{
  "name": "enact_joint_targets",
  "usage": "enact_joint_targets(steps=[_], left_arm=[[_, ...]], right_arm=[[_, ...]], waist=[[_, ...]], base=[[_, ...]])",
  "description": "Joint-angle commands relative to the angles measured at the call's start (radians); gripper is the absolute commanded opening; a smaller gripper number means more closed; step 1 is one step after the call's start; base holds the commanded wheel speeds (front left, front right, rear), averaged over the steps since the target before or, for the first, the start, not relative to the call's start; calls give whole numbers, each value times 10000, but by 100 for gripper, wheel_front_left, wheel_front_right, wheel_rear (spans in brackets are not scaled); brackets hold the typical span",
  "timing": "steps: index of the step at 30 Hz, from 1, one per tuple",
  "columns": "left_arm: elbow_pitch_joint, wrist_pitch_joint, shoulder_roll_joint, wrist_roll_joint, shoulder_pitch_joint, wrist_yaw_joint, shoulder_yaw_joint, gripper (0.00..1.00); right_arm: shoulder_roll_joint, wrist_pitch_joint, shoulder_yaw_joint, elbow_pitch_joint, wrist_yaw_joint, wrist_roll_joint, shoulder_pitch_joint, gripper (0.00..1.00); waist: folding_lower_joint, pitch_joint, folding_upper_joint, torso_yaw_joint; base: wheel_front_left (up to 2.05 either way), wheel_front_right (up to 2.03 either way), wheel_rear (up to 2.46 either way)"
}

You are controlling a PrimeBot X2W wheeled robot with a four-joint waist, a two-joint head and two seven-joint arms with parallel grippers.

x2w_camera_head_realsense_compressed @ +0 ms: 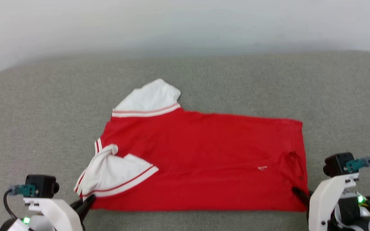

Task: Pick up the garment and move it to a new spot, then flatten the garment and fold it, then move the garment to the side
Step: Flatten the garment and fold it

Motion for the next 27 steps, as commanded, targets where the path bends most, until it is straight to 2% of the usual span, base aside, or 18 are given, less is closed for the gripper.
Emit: enact_joint_targets(steps=[1, 7, 10, 13, 17, 18, 19, 20, 21, 22, 23, 27], left_arm=[[-95, -20, 121, -47, 294, 128, 30, 0], [-450, 151, 235, -366, 1227, 562, -19, 0], [-259, 169, -43, -734, 1652, 665, -72, 0], [199, 107, -365, -976, 1842, 520, -193, 0], [1065, 94, -896, -1260, 1730, 83, -378, 0], [1276, 47, -996, -1271, 1614, 0, -359, 0], [1458, -59, -1118, -1324, 1492, -112, -311, 11], [1648, -51, -1225, -1387, 1440, -238, -334, 33], [1797, -35, -1250, -1357, 1405, -337, -378, 49], [1909, -179, -1273, -1292, 1277, -381, -312, 88], [1992, -307, -1292, -1238, 1156, -419, -261, 100], [2211, -551, -1208, -1033, 892, -639, -194, 100]], right_arm=[[-83, 75, -72, -126, -8, 40, 272, 0], [63, 396, -301, -595, -9, 103, 1324, 0], [287, 412, -447, -481, -9, 47, 1813, 0], [478, 285, -563, -102, -8, -16, 2198, 0], [687, -356, -639, 568, -8, 64, 2346, 0], [720, -589, -631, 730, -8, 94, 2345, 16], [690, -868, -563, 862, -8, 64, 2314, 42], [702, -1186, -510, 971, -8, 108, 2267, 100], [659, -1509, -417, 1018, -8, 108, 2235, 100], [614, -1881, -333, 1022, -8, 113, 2204, 100], [606, -2243, -286, 1035, -8, 161, 2183, 100], [554, -3897, -139, 922, -6, 27, 2062, 100]], waist=[[0, -469, 0, 113], [0, -886, 0, 237], [0, -928, 0, 249], [0, -884, 0, 258], [0, -806, 0, 254], [0, -795, 0, 257], [0, -790, 0, 267], [0, -792, 0, 270], [0, -802, 0, 266], [0, -811, 0, 265], [0, -822, 0, 268], [0, -897, 0, 277]], base=[[0, 0, 0], [0, 0, 0], [0, 0, 0], [0, 0, 0], [0, 0, 0], [0, 0, 0], [0, 0, 0], [0, 0, 0], [0, 0, 0], [0, 0, 0], [0, 0, 0], [0, 0, 0]])
